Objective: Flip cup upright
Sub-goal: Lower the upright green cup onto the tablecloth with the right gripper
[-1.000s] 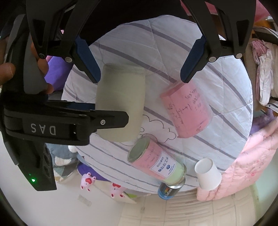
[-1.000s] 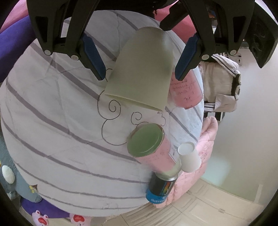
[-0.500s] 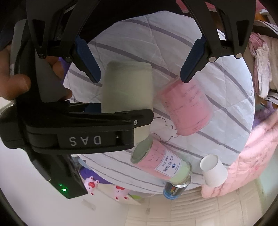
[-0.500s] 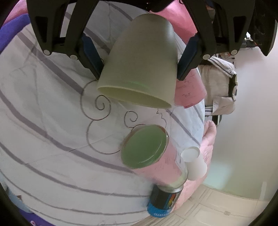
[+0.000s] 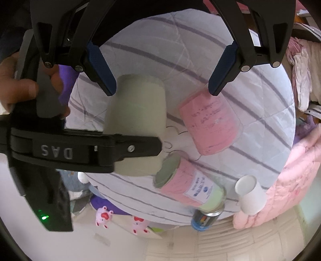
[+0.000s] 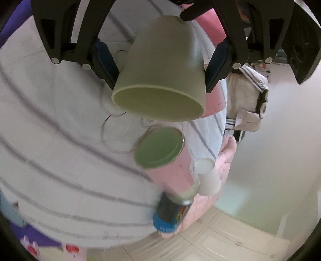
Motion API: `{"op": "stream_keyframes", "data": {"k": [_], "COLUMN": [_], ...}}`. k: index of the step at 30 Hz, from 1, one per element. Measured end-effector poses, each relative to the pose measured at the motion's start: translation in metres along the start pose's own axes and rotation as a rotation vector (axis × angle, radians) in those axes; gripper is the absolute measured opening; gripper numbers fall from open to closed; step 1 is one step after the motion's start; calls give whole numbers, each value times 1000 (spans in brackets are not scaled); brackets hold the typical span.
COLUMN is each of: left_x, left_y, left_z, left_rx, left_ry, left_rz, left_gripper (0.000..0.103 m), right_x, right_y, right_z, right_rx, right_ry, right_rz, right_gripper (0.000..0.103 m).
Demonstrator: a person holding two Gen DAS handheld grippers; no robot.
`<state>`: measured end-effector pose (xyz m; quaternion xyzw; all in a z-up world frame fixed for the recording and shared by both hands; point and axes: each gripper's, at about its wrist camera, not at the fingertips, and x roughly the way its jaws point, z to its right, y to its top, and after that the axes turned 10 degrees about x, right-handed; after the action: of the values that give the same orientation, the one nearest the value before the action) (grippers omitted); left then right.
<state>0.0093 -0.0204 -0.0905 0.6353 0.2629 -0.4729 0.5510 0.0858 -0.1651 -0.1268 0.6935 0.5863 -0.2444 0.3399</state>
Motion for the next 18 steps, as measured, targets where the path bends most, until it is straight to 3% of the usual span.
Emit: {"op": "stream_keyframes", "data": {"k": [5, 14, 18], "left_x": [4, 21, 30], "left_y": [18, 56, 65], "left_z": [13, 18, 16], "left_rx": [22, 3, -27], "left_ry": [-16, 65, 61], "left_rz": [14, 24, 15], "left_gripper": [95, 96, 96], "right_x": [-24, -49, -49], "right_y": [12, 33, 32], "right_z": [4, 3, -2], "right_rx": [-56, -276, -380], "right_ry": [-44, -209, -268], "right_rz": [92, 303, 377], "right_gripper": [82, 82, 82]}}
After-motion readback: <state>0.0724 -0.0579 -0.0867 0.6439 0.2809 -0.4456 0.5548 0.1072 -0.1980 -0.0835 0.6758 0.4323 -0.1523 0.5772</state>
